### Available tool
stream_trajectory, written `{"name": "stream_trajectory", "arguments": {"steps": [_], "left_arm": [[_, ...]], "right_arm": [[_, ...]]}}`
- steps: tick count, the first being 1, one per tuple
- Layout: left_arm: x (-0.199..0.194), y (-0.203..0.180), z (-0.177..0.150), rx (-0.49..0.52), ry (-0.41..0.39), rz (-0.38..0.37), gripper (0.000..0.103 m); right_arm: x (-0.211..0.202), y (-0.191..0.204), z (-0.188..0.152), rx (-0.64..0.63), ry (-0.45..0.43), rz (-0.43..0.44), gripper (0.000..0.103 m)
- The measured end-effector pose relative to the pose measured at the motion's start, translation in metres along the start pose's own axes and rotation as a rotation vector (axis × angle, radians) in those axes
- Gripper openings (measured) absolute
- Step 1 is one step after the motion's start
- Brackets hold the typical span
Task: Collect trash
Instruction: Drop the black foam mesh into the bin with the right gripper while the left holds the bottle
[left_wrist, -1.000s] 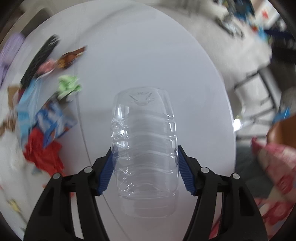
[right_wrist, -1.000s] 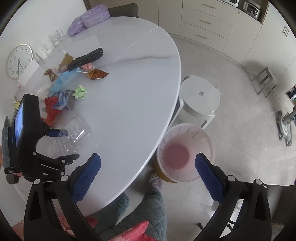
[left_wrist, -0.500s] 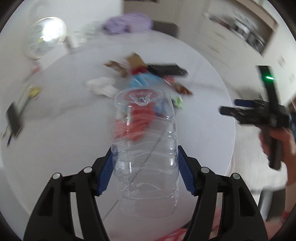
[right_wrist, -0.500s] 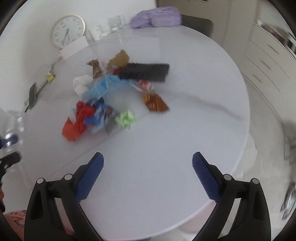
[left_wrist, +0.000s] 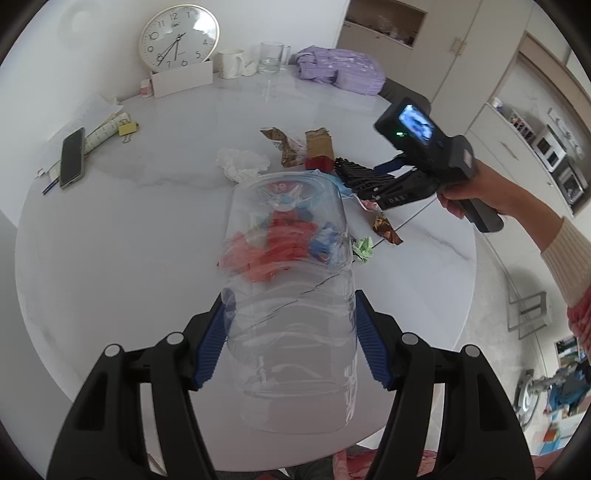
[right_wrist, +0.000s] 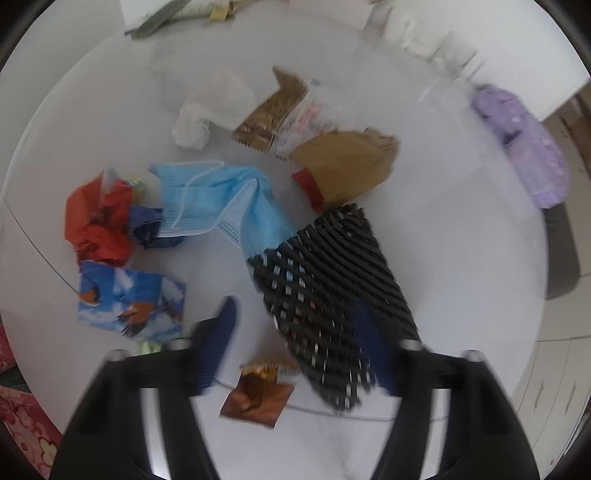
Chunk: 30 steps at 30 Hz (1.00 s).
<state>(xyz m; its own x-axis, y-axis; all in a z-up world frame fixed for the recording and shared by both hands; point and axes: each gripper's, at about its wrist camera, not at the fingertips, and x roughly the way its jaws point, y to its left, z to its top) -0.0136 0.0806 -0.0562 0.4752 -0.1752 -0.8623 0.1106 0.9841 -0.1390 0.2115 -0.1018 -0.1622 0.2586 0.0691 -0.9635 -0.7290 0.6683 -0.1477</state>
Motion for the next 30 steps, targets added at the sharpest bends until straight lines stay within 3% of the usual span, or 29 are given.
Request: {"name": "stream_trajectory", "arguments": {"steps": [1,2,6,9,12,15,17,21,24,30], "left_arm": [[0.001,-0.002,0.001,0.003,-0.001,0.013,0.062],[0.001,-0.003,0.001,0.008,-0.002,0.026,0.062],[0.001,-0.005,0.006,0.011,0.003,0.022,0.062],[0.005,-0.013,0.014,0.056,0.01,0.001,0.062],[0.007,-0.038,0.023,0.174,0.006,-0.062,0.062],[0.012,-0.077,0.025,0.329,0.032,-0.196,0.062],[0.016,-0.108,0.018,0.444,0.06,-0.291,0.062],[0.029,-0.183,-0.021,0.713,0.174,-0.484,0.062],[0.046,-0.232,-0.061,0.856,0.29,-0.571,0.062],[0.1,-0.308,-0.136,1.002,0.431,-0.522,0.062]], "right_arm": [[0.006,-0.003,0.002,-0.001,0.018,0.012,0.016],[0.007,-0.009,0.002,0.013,0.02,0.043,0.011],[-0.016,-0.034,0.001,0.1,-0.061,0.114,0.01],[-0.043,-0.063,-0.004,0.241,-0.139,0.127,0.01],[-0.089,-0.074,-0.046,0.444,-0.255,0.121,0.01],[-0.143,-0.061,-0.114,0.65,-0.368,0.106,0.01],[-0.174,-0.037,-0.166,0.784,-0.406,0.052,0.01],[-0.213,0.023,-0.274,1.074,-0.402,-0.059,0.01],[-0.217,0.074,-0.347,1.275,-0.343,-0.146,0.011],[-0.188,0.135,-0.447,1.532,-0.284,-0.14,0.011]]}}
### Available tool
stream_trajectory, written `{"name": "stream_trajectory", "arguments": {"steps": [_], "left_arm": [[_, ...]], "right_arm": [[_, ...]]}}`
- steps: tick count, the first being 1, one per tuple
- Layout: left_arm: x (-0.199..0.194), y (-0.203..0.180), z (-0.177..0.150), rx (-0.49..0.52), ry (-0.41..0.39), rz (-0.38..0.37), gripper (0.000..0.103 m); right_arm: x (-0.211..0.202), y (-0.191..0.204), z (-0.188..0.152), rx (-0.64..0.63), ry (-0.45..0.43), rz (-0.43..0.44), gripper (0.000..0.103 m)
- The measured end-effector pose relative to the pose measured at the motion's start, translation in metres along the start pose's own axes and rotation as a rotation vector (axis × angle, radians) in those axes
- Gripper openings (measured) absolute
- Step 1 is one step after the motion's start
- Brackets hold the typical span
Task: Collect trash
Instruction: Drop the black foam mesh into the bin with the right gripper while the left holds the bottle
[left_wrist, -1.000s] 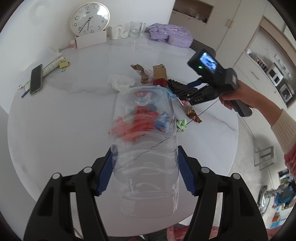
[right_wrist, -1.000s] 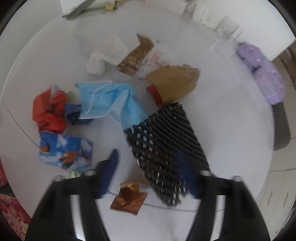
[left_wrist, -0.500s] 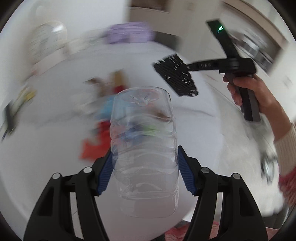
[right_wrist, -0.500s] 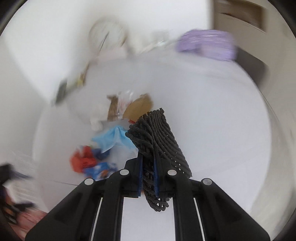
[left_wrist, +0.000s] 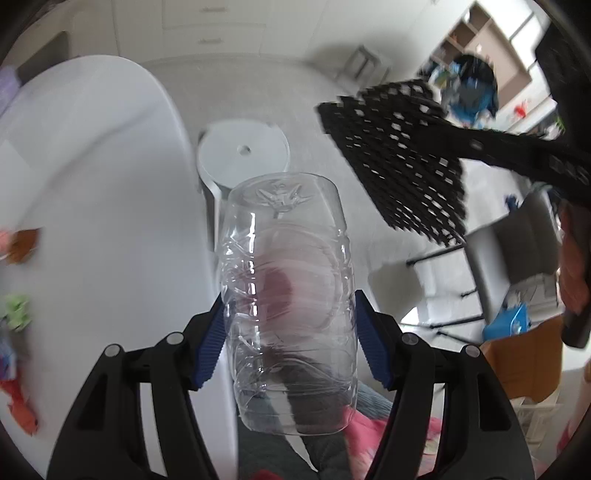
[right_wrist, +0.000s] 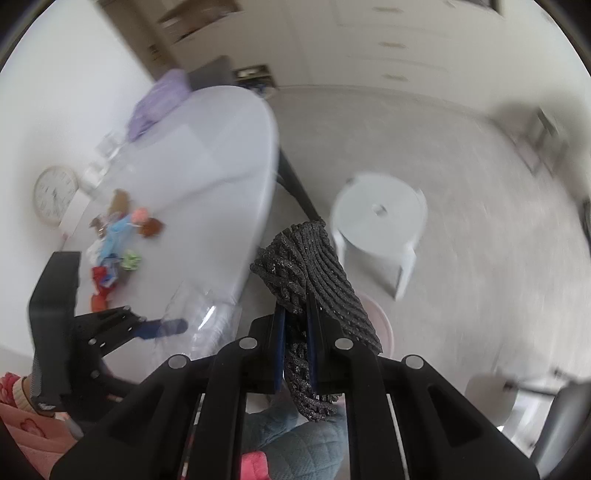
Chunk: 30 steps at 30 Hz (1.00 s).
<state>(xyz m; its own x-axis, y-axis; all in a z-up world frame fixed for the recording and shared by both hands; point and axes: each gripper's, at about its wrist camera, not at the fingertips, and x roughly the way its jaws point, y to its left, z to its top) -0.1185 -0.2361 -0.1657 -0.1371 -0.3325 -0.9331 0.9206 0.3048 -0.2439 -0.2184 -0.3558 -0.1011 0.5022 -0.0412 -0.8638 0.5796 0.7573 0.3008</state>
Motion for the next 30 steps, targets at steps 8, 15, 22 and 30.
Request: {"name": "stream_trajectory", "arguments": {"steps": [8,15,22,30], "left_arm": [[0.112,-0.026,0.028,-0.032,0.142,0.076,0.063],[0.122,-0.036,0.034,-0.08,0.178,0.133,0.076],[0.041,-0.033,0.035,-0.197,0.08,0.18,0.087],[-0.037,-0.037,0.037,-0.213,-0.064,0.274,0.089]], "right_arm": [[0.078,-0.096,-0.04,0.103,0.16,0.059,0.011],[0.133,-0.131,-0.055,0.107,0.268,0.124,0.012],[0.162,-0.11,-0.052,0.033,0.325,0.183,0.013],[0.19,-0.071,-0.064,-0.037,0.404,0.111,0.084]]}}
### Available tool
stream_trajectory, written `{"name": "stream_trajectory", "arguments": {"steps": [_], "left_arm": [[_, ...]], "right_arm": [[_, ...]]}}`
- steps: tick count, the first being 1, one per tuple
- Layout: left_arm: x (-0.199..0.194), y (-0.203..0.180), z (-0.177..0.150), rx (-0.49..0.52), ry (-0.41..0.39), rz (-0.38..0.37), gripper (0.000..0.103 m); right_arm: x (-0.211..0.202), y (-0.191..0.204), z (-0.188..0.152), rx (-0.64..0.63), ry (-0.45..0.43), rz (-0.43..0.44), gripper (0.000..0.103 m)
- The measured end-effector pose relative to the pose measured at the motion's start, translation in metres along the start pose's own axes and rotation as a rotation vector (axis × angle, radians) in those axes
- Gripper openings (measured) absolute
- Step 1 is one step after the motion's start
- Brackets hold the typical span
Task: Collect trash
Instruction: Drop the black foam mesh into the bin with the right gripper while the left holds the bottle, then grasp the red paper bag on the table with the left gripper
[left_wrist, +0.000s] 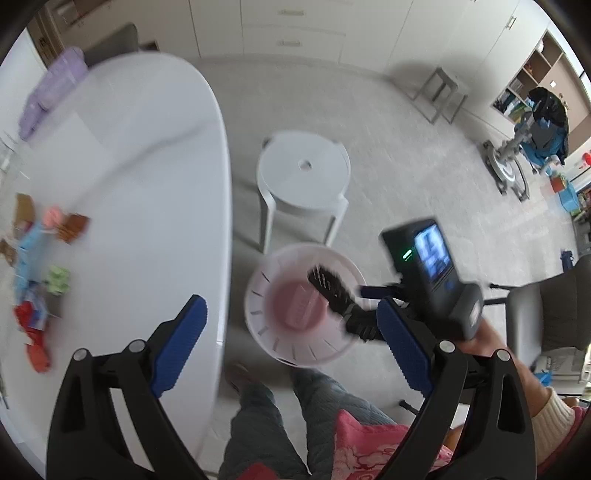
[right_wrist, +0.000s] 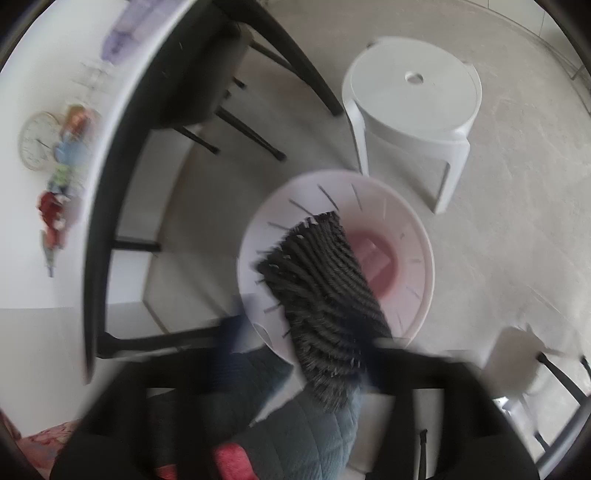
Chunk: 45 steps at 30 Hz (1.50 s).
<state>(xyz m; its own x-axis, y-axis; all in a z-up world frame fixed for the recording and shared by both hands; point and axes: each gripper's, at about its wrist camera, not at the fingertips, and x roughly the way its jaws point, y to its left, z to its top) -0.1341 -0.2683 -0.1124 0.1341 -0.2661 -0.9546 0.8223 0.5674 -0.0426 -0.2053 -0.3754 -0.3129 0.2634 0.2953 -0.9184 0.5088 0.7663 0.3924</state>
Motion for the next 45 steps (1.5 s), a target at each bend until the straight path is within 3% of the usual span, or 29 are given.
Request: {"name": "stream_trajectory", "arguments": {"steps": [7,14,25,30,36,40,45], "left_arm": [[-0.052,0.014,0.001,0.015,-0.118,0.043,0.091],[-0.086,0.037,0.0,-0.003,-0.214,0.054,0.092],[-0.11,0.109,-0.01,-0.084,-0.286,0.091,0.095],[-0.099,0.177,-0.049,-0.144,-0.29,0.199,0.095],[-0.064,0.271,-0.109,-0.244,-0.216,0.351,0.095],[-0.041,0.326,-0.14,-0.282,-0.181,0.363,0.095],[-0.017,0.37,-0.164,-0.346,-0.135,0.298,0.095]], "right_arm": [[-0.049,0.022,-0.004,0.069,-0.109,-0.055,0.095],[-0.124,0.065,0.007,0.008,-0.26,-0.143,0.099],[-0.158,0.147,0.041,-0.113,-0.345,-0.178,0.1],[-0.147,0.221,0.054,-0.251,-0.366,-0.159,0.1],[-0.103,0.302,0.066,-0.372,-0.31,-0.118,0.1],[-0.074,0.345,0.072,-0.422,-0.269,-0.111,0.1],[-0.043,0.382,0.077,-0.458,-0.221,-0.108,0.1]]}}
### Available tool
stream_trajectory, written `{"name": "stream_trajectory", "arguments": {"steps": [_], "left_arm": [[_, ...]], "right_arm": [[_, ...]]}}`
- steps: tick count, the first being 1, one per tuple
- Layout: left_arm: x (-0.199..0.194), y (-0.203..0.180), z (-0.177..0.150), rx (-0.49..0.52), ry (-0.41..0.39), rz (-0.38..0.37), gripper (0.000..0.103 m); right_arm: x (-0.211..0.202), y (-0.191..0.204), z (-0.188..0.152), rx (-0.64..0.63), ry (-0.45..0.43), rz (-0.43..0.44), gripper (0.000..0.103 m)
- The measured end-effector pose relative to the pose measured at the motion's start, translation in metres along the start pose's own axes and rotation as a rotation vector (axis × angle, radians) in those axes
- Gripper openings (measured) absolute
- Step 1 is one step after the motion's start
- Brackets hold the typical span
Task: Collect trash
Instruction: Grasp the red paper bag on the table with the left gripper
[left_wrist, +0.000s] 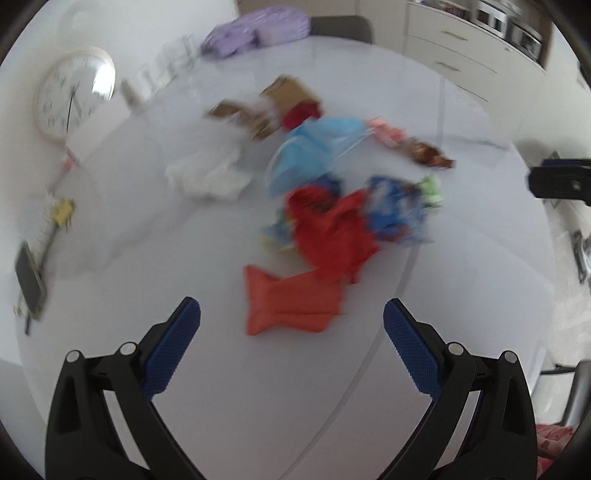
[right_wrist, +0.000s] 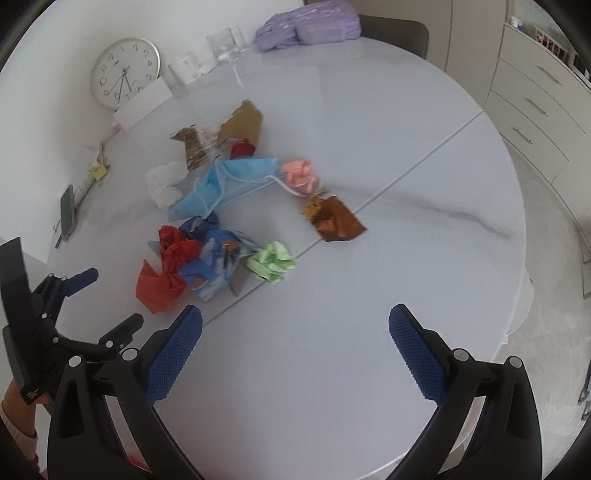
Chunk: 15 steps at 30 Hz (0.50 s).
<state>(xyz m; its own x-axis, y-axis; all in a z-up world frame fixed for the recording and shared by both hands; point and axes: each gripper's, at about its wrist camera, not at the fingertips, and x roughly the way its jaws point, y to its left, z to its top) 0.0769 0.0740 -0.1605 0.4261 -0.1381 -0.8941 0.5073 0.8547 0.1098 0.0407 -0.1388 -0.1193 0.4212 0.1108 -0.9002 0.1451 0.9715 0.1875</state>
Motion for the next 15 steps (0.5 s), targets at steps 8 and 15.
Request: {"name": "stream_trajectory", "arguments": {"steps": [8,15], "left_arm": [[0.007,-0.012,-0.014,0.551,-0.098,0.004,0.095],[0.023,-0.027,-0.008,0.997,-0.083,-0.128,0.094]], "right_arm": [[0.017,0.023,0.006,-0.034,0.063,-0.018,0.1],[0.024,0.031,0.0,-0.01,0.107,-0.042,0.1]]}}
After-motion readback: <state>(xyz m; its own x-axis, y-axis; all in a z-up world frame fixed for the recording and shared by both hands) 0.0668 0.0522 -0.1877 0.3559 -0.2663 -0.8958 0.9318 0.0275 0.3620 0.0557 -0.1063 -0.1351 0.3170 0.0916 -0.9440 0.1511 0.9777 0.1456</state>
